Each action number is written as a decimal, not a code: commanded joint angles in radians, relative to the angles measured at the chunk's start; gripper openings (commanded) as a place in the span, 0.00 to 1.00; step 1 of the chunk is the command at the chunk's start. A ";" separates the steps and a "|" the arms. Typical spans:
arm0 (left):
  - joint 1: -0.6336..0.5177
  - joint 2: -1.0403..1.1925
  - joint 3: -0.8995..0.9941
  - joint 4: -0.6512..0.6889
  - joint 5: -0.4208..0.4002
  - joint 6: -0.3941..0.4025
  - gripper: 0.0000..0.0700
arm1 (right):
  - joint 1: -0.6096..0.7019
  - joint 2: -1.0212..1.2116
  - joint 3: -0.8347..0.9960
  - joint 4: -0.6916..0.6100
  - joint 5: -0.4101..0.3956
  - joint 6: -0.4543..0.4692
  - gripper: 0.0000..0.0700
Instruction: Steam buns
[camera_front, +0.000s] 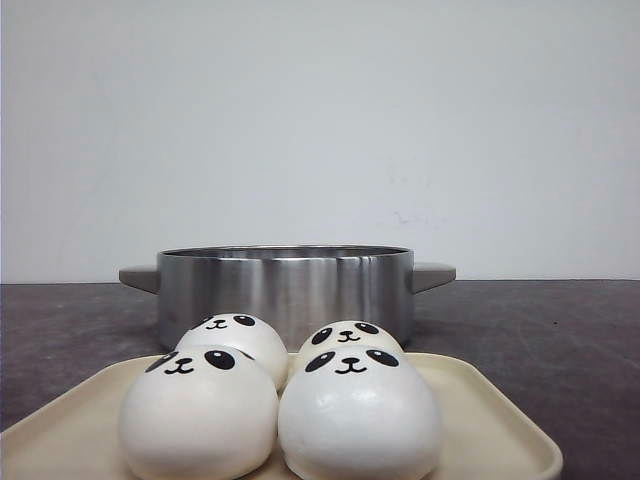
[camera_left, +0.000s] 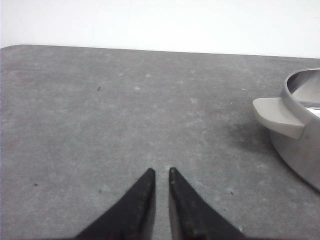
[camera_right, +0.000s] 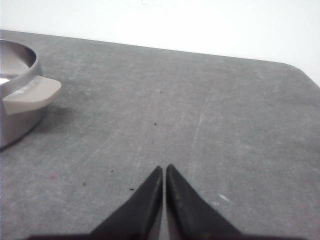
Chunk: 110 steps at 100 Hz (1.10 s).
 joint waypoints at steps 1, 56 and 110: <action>0.000 -0.002 -0.018 -0.004 -0.002 0.006 0.00 | 0.000 -0.003 -0.003 0.010 0.002 -0.008 0.01; 0.000 -0.002 -0.018 -0.004 -0.002 0.005 0.00 | -0.001 -0.003 -0.002 0.018 0.061 -0.156 0.01; 0.000 -0.002 -0.013 0.004 0.023 -0.492 0.00 | 0.002 -0.003 -0.002 0.272 0.074 0.369 0.01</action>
